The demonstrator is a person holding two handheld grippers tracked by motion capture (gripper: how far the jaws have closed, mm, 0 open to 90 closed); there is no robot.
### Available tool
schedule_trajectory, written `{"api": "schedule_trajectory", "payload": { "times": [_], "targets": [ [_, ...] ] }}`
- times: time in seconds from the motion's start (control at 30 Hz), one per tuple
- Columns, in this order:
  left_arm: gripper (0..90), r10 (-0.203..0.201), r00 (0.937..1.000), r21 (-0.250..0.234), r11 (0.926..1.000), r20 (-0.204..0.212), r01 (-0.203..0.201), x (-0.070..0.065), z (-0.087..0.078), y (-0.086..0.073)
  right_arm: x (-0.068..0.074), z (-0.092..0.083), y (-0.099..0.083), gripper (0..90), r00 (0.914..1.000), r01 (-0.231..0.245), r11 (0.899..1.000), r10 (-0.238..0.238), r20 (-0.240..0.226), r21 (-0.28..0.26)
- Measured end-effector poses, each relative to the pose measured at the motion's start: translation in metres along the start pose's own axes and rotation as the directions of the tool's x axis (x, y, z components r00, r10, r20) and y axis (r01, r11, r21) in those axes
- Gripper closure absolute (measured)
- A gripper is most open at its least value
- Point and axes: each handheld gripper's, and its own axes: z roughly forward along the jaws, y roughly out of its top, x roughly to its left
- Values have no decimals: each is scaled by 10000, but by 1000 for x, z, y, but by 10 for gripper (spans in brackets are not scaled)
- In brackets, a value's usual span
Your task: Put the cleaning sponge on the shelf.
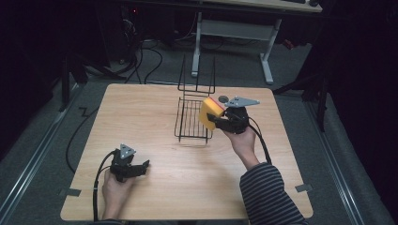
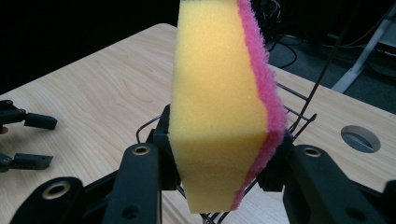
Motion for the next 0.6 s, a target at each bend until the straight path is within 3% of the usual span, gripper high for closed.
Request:
{"api": "schedule_trajectory", "payload": {
  "times": [0.6],
  "targets": [
    [210,2,10000,2,10000,1,-2,0,0,0,3,32,0,607,10000,25,9990,-27,53,439]
  ]
}}
